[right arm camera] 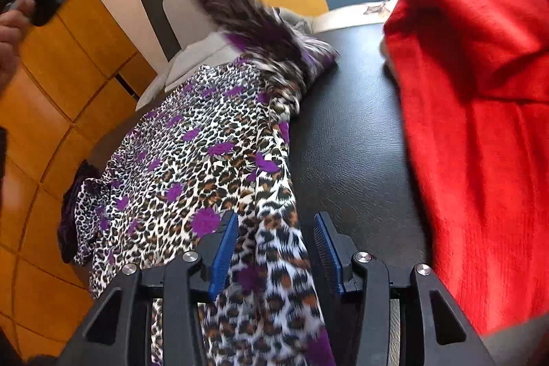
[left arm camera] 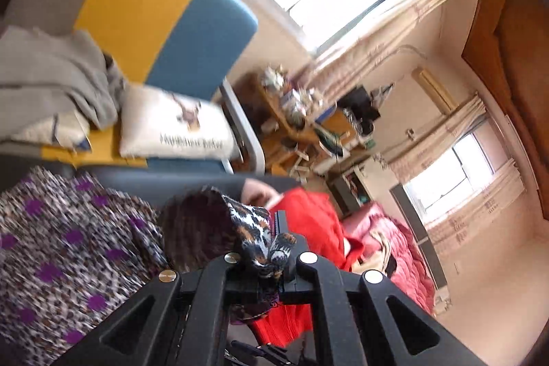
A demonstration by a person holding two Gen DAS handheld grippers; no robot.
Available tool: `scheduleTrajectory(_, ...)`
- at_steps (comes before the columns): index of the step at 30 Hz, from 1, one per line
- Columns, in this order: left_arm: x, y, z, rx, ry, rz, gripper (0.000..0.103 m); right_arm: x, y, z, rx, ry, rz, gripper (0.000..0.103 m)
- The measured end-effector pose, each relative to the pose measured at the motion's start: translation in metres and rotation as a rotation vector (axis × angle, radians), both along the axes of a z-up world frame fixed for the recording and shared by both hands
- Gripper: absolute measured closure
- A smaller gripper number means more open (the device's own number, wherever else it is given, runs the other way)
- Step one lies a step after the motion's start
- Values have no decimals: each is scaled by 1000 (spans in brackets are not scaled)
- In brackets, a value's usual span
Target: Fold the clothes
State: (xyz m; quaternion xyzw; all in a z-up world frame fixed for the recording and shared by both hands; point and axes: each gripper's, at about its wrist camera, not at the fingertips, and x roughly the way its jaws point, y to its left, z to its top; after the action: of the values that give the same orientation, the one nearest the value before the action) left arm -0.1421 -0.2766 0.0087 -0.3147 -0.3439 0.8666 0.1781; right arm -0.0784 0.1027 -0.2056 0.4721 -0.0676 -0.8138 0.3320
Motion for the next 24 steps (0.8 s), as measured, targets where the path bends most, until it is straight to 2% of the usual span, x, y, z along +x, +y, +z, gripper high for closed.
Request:
scheduleTrajectory(2, 14, -23, 3, 11, 20, 35, 100, -15, -1, -6, -17, -31, -26, 56)
scheduleTrajectory(3, 19, -34, 3, 6, 23, 57, 100, -22, -2, -9, -7, -40, -31, 61)
scheduleTrajectory(6, 36, -64, -19, 2, -18, 111, 100, -37, -13, -23, 57, -84, 15, 64)
scheduleTrajectory(7, 42, -73, -28, 8, -35, 124, 100, -35, -17, -20, 94, -55, 41, 66)
scheduleTrajectory(8, 49, -83, -42, 14, -58, 136, 100, -33, -20, -18, 156, -14, 56, 75)
scheduleTrajectory(9, 58, -95, -57, 22, -84, 148, 100, -30, -22, -16, 234, 25, 60, 97)
scheduleTrajectory(10, 65, -106, -70, 34, -107, 159, 100, -31, -21, -15, 280, 45, 55, 102)
scheduleTrajectory(12, 78, -122, -100, 60, -164, 177, 100, -35, -13, -13, 321, 54, 31, 102)
scheduleTrajectory(14, 87, -131, -121, 94, -197, 183, 100, -44, -4, -3, 232, 45, 1, 102)
scheduleTrajectory(18, 94, -133, -130, 182, -179, 168, 100, -70, -26, 9, 136, 52, 31, 98)
scheduleTrajectory(20, 89, -131, -118, 227, -130, 150, 100, -86, -48, 4, 98, 6, 78, 77)
scheduleTrajectory(21, 84, -129, -107, 245, -100, 134, 100, -92, -59, 0, 94, -12, 97, 57)
scheduleTrajectory(22, 80, -126, -96, 258, -71, 118, 100, -97, -70, -5, 97, -22, 117, 50)
scheduleTrajectory(24, 72, -120, -71, 268, -23, 85, 100, -99, -76, -8, 124, -2, 125, 52)
